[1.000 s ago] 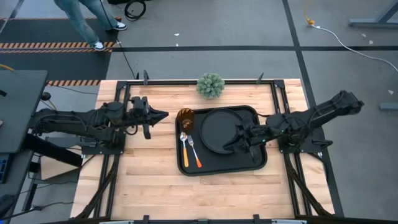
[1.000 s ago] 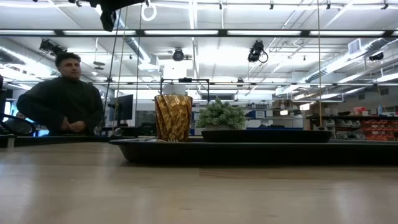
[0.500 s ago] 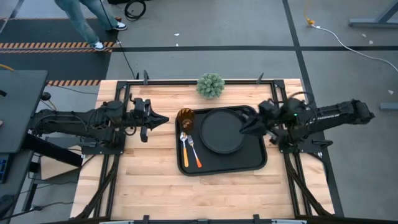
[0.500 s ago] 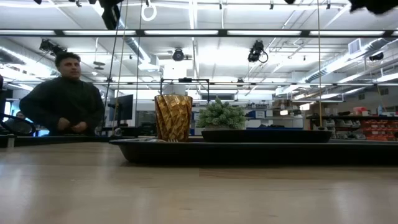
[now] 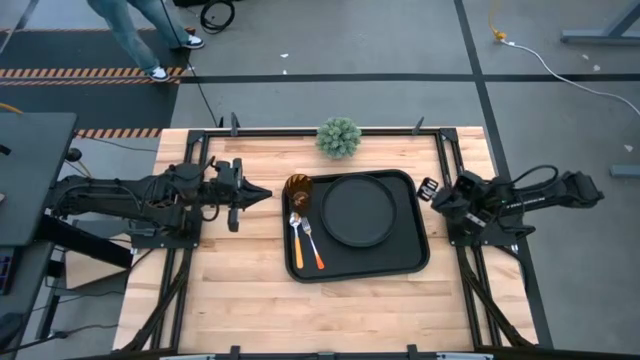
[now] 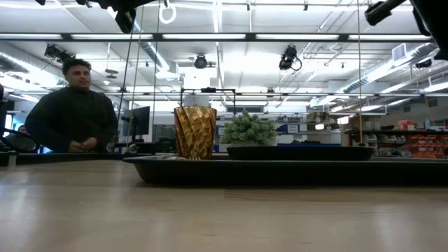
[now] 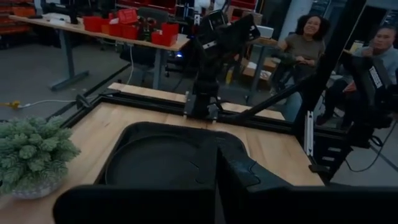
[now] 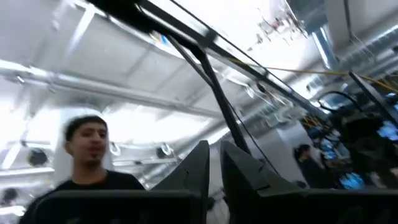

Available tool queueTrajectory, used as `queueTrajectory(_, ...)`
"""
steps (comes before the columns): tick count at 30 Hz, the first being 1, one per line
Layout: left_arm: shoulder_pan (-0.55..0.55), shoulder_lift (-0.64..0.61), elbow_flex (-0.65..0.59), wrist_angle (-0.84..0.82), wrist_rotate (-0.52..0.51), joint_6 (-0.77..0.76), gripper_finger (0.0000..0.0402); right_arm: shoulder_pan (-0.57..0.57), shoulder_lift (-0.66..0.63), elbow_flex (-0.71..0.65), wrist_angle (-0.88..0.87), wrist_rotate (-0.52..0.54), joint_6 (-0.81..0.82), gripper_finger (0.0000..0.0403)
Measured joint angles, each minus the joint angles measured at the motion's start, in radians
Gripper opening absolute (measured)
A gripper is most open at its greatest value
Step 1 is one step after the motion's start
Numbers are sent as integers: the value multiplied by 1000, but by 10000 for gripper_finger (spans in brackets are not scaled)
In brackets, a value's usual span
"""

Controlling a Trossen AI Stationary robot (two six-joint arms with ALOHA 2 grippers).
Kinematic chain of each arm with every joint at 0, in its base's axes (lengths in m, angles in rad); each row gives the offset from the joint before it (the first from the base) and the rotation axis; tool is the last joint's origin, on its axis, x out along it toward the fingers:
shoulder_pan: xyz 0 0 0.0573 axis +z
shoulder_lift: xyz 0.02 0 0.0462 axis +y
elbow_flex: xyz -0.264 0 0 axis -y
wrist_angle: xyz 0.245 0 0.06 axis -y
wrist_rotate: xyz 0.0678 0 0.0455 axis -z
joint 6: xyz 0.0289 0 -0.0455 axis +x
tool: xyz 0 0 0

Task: Pick and place plate/cup/fork/spoon on tray
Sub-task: Return to Home Position

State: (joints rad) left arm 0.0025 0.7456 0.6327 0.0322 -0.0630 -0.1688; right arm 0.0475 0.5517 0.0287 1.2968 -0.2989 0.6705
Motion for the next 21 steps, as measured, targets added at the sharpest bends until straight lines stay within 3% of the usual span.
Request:
queueTrajectory(5, 0, 0, 0, 0, -4, 0, 9, 0, -70, -22, 20, -24, 60, 45)
queueTrajectory(10, 0, 0, 0, 0, -4, 0, 9, 0, -98, 13, -17, -98, 11, 45)
queueTrajectory(17, -12, 0, 0, 23, 10, 3, 9, -5, -106, 178, -392, -175, -43, 45)
queueTrajectory(21, -23, 0, 0, 22, 16, 56, 9, -36, -188, 240, -517, -245, -43, 45)
